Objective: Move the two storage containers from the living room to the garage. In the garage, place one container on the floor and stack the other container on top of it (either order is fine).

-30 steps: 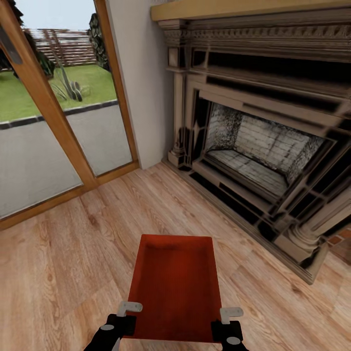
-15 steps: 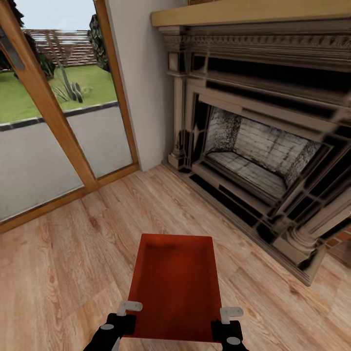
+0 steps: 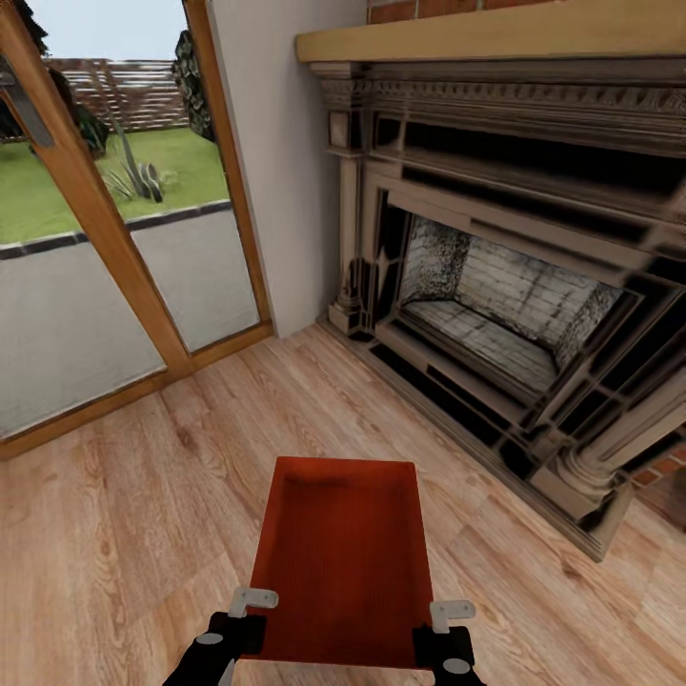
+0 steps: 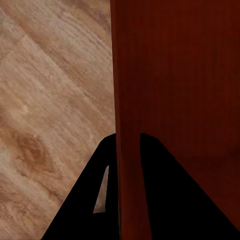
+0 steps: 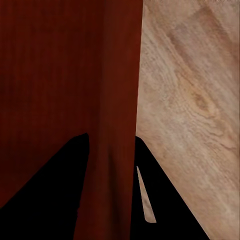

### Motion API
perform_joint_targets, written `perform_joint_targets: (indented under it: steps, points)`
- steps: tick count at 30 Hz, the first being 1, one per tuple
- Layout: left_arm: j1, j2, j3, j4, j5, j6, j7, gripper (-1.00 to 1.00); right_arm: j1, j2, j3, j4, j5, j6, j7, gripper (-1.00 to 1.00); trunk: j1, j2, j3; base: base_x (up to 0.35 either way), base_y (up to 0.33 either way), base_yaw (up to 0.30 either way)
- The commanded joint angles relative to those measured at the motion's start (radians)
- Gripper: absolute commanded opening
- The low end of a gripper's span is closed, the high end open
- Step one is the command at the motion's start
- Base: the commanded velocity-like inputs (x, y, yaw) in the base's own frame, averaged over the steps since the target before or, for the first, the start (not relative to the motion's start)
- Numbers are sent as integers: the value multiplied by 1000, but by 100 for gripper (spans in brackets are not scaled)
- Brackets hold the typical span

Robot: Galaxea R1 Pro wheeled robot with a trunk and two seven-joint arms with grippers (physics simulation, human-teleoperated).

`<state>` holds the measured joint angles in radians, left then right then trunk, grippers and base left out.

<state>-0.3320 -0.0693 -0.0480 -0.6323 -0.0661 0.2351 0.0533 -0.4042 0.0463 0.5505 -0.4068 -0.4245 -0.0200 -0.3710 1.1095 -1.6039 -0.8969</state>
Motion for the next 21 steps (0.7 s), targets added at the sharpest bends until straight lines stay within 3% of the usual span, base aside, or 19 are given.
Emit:
perform_joint_targets:
  steps: [1, 21]
  points:
    - [1, 5, -12, 8, -6, 6, 13, -100, -2, -2, -7, -3, 9, -3, -8, -100, -4, 7, 3, 0, 0, 0]
    - [1, 5, -12, 9, -6, 6, 13, -100, -2, -2, -7, -3, 10, -2, -7, -100, -81, 147, 65, 0, 0, 0]
